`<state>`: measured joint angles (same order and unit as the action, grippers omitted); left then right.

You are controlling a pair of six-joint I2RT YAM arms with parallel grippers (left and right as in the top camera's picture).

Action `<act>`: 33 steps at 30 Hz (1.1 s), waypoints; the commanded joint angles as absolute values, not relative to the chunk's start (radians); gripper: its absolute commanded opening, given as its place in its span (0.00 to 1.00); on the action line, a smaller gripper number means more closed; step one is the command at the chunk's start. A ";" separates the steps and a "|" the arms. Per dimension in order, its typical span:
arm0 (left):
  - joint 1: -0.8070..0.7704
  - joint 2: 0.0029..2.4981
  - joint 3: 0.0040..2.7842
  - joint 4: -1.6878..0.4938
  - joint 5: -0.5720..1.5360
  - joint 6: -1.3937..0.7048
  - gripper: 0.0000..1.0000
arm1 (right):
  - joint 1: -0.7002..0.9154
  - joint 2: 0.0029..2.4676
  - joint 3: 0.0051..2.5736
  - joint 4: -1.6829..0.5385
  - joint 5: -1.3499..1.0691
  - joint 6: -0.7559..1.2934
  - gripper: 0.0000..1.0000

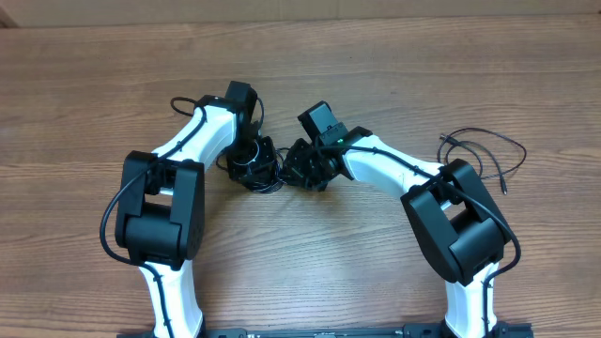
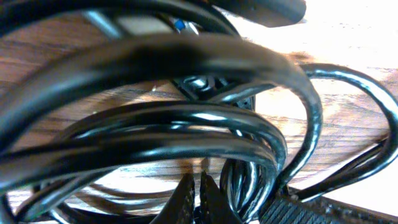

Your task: Untangle cables

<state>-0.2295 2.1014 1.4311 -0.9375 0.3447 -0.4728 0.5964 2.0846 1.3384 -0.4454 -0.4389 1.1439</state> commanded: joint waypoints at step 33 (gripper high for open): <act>-0.198 2.107 1.417 -0.903 0.498 -0.599 0.04 | 0.602 2.090 1.195 -0.416 -0.247 1.023 0.04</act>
<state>-0.2184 2.1014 1.4261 -0.9108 0.4023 -0.5308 0.6029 2.0571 1.2469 -0.3862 -0.3546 1.0199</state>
